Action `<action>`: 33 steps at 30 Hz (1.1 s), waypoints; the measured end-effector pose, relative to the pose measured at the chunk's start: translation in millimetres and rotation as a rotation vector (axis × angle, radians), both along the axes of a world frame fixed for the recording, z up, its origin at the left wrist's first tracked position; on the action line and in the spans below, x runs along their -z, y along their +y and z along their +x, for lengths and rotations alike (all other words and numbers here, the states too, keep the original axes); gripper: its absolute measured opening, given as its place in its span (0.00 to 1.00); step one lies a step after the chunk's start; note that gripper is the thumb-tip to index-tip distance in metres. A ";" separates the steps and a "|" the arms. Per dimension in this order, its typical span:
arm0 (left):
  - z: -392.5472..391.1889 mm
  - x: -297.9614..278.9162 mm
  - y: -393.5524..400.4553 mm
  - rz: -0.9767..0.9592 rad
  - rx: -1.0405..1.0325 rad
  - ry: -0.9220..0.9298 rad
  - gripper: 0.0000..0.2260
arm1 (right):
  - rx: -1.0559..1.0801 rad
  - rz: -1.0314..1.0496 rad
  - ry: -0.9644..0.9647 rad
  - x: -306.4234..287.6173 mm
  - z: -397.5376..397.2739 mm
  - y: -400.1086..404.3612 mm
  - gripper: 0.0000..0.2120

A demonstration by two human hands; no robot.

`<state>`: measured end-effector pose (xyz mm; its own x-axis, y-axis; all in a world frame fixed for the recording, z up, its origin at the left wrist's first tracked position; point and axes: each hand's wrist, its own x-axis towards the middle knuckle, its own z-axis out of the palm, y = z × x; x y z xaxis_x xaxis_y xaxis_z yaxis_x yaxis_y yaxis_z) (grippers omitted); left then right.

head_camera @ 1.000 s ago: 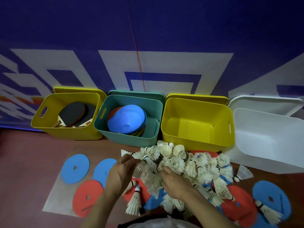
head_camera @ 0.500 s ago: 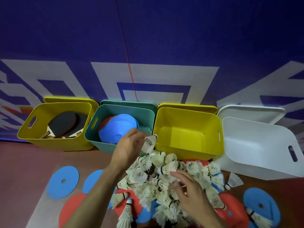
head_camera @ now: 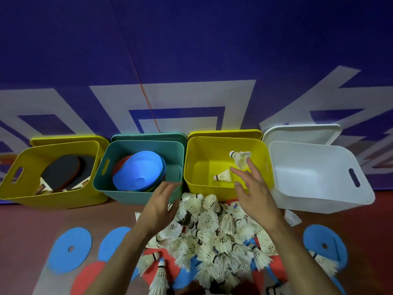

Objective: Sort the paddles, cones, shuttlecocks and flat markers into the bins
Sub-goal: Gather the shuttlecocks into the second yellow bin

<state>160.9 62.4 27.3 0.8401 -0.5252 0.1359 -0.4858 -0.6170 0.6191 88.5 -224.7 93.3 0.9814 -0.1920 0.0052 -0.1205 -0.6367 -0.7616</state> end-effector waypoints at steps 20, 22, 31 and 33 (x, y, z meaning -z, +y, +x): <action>-67.9 85.0 57.6 0.281 -0.164 0.209 0.17 | -0.267 -0.276 0.567 112.0 -27.1 64.4 0.16; -65.9 91.9 49.2 0.351 -0.159 0.216 0.18 | -0.215 -0.302 0.556 113.6 -23.1 69.5 0.15; -57.7 87.1 36.9 0.421 -0.208 0.155 0.23 | -0.334 -0.368 0.576 123.6 -24.5 64.7 0.21; -60.4 73.7 44.3 0.356 -0.225 0.141 0.23 | -0.378 -0.364 0.549 125.1 -26.4 60.8 0.21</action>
<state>100.5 106.7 -46.4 0.9363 -0.3201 -0.1442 -0.2410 -0.8847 0.3990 62.0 -163.8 -31.8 0.8600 0.0787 -0.5043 -0.1452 -0.9095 -0.3896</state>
